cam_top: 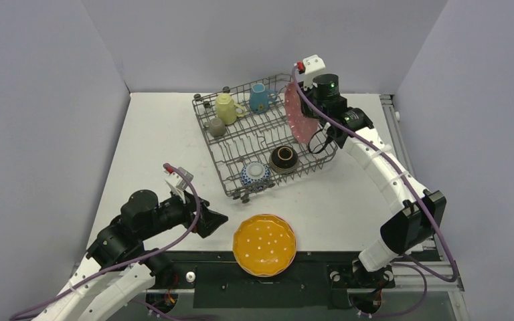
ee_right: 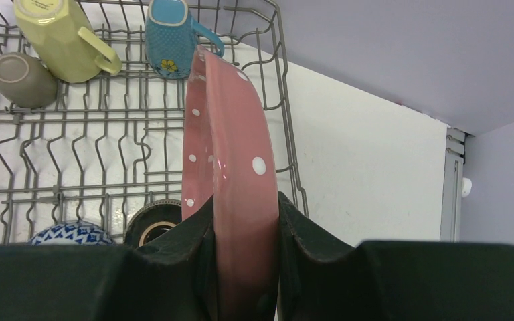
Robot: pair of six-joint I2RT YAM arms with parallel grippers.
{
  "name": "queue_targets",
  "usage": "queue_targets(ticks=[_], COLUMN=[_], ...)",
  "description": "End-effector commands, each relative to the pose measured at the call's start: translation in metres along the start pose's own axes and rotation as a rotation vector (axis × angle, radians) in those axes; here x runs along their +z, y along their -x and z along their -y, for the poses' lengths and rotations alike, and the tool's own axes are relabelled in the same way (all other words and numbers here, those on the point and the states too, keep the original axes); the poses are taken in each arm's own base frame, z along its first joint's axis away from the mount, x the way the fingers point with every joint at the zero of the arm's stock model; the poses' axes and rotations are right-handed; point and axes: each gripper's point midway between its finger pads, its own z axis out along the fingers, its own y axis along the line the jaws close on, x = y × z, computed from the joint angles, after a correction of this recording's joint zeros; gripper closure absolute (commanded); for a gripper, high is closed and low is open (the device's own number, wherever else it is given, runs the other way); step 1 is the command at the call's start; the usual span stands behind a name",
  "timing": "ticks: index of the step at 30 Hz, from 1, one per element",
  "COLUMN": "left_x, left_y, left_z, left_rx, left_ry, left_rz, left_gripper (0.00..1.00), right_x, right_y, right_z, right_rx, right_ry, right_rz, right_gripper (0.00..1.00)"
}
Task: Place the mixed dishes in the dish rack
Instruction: Insert the plate into the dish rack.
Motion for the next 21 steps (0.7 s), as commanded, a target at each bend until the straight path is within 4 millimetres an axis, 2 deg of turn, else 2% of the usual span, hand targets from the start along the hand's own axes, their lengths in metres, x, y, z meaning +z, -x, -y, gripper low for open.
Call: queue_targets(ticks=[1,10,16,21], left_x=[-0.002,-0.007,-0.008,-0.008], left_y=[0.015,0.021,0.023,0.024], left_z=[0.008,0.005,0.004,0.003], left_rx=[0.036,0.035,0.035,0.036], left_ry=[-0.038,-0.023,-0.021,-0.02], left_rz=[0.061,0.1,0.111,0.117], left_gripper=[0.04,0.04,0.04,0.04], right_x=[-0.003,0.037,0.073,0.092], right_y=[0.086,0.074,0.056,0.052], right_z=[0.023,0.021,0.018,0.02], right_rx=[0.012,-0.048,-0.068,-0.099], right_ry=[-0.047,-0.059,-0.089,-0.11], right_rz=[0.266,0.218,0.181,0.176], right_gripper=[1.0,1.0,1.0,1.0])
